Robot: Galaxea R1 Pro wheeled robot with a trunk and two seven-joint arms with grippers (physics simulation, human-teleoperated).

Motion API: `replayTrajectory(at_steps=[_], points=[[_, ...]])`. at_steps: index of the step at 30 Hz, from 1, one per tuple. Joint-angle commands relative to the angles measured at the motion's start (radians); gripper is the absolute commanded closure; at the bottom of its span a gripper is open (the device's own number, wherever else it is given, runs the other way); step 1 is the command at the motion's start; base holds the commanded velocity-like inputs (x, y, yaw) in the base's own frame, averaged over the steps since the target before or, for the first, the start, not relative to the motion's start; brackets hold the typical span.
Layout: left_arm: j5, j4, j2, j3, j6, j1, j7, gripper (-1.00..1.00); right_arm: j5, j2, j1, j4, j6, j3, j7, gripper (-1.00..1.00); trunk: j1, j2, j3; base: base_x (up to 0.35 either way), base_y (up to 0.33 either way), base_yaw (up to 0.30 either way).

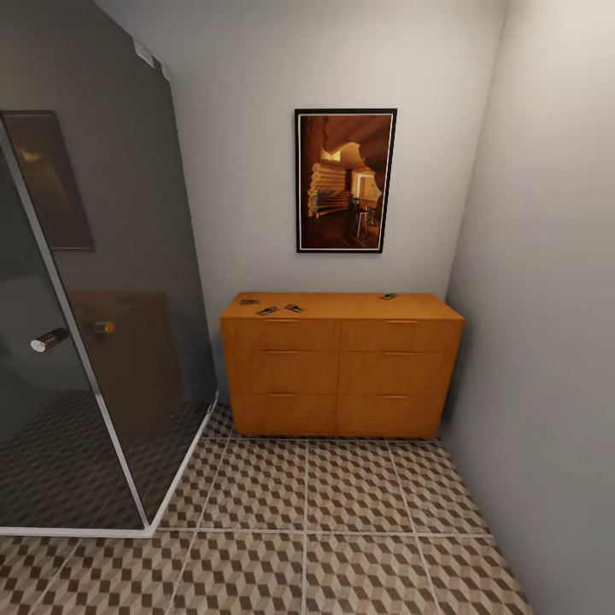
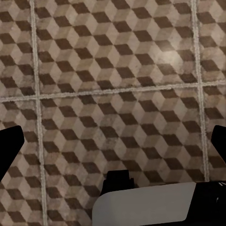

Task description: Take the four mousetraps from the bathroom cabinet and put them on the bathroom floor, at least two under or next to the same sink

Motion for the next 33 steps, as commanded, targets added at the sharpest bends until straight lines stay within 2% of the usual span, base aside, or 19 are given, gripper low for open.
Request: replayTrajectory(at_steps=[1, 33], points=[[0.001, 0.001, 0.000, -0.008, -0.003, -0.001, 0.008, -1.00, 0.000, 0.000, -0.001, 0.001, -0.003, 0.003, -0.004, -1.00, 0.000, -0.001, -0.001, 0.000, 0.000, 0.000], [0.001, 0.001, 0.000, -0.008, -0.003, -0.001, 0.008, -1.00, 0.000, 0.000, -0.001, 0.001, -0.003, 0.003, -0.004, -1.00, 0.000, -0.001, -0.001, 0.000, 0.000, 0.000]])
